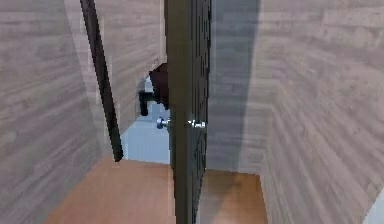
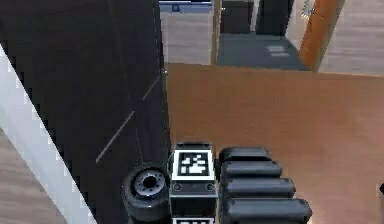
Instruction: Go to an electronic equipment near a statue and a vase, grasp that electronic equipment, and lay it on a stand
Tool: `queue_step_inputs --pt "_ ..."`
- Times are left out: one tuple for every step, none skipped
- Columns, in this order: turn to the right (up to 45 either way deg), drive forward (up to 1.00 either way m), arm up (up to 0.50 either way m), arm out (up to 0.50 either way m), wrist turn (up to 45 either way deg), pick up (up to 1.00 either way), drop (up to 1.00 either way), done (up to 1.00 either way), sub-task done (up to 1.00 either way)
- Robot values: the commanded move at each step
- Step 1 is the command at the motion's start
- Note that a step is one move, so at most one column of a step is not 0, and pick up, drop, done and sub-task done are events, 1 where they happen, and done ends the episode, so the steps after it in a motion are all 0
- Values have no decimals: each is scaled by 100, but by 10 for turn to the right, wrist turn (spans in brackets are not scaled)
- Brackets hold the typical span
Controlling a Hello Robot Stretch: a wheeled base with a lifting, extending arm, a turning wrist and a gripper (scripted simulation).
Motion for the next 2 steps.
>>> queue_step_inputs --pt "-360 0 0 0 0 0 0 0 0" --pt "0 85 0 0 0 0 0 0 0"
